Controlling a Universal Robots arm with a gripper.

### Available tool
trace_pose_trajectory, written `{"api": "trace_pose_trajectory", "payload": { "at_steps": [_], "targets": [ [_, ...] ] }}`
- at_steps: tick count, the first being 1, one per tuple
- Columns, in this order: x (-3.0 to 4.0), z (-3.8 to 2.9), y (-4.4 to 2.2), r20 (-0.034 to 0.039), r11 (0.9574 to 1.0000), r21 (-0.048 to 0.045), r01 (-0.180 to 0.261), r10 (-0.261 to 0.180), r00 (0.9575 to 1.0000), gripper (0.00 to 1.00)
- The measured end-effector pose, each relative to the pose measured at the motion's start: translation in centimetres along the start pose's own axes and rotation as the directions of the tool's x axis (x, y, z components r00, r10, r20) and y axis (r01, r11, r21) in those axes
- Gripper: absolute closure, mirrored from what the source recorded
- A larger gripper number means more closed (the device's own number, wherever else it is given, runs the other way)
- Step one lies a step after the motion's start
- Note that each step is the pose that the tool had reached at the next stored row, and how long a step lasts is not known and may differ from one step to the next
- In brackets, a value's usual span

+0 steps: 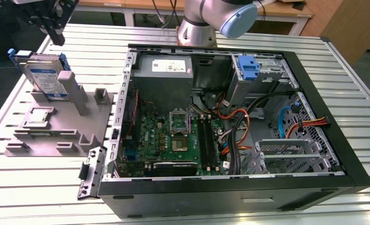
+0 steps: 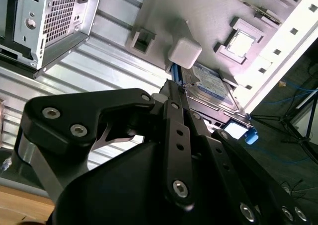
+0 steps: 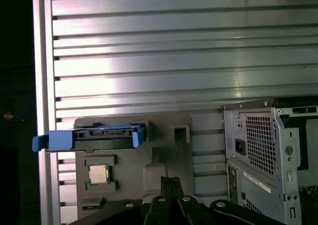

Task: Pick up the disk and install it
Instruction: 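Reach for the disk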

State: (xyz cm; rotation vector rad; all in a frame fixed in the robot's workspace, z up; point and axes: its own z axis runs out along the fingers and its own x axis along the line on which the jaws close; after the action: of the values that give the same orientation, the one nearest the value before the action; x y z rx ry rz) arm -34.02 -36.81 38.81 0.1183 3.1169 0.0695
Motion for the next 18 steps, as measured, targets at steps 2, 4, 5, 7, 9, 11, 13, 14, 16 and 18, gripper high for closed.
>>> {"api": "trace_pose_trajectory", "payload": {
  "at_steps": [2, 4, 5, 7, 9, 11, 13, 14, 16, 18],
  "targets": [
    [0.29, 0.00, -0.01, 0.0000, 1.0000, 0.0000, 0.000, 0.000, 1.0000, 0.90],
    [0.58, 0.00, -0.01, 0.0000, 1.0000, 0.0000, 0.000, 0.000, 1.0000, 0.90],
    [0.72, 0.00, -0.02, 0.0000, 1.0000, 0.0001, 0.000, 0.000, 1.0000, 0.90],
    [1.00, 0.00, -0.03, -0.0001, 1.0000, 0.0001, 0.000, 0.000, 1.0000, 0.90],
    [1.27, 0.00, -0.04, -0.0001, 1.0000, 0.0000, 0.000, 0.000, 1.0000, 0.90],
    [1.52, -0.01, -0.06, -0.0002, 1.0000, 0.0001, 0.000, 0.000, 1.0000, 0.90],
    [1.69, -0.01, -0.07, -0.0001, 1.0000, 0.0001, 0.000, 0.000, 1.0000, 0.90],
    [1.71, -0.01, -0.07, -0.0001, 1.0000, 0.0001, 0.000, 0.000, 1.0000, 0.90],
    [1.73, 0.00, -0.07, 0.0000, 1.0000, 0.0000, 0.000, 0.000, 1.0000, 0.90],
    [1.73, -0.01, -0.07, -0.0001, 1.0000, 0.0000, 0.000, 0.000, 1.0000, 0.90]
  ]
}}
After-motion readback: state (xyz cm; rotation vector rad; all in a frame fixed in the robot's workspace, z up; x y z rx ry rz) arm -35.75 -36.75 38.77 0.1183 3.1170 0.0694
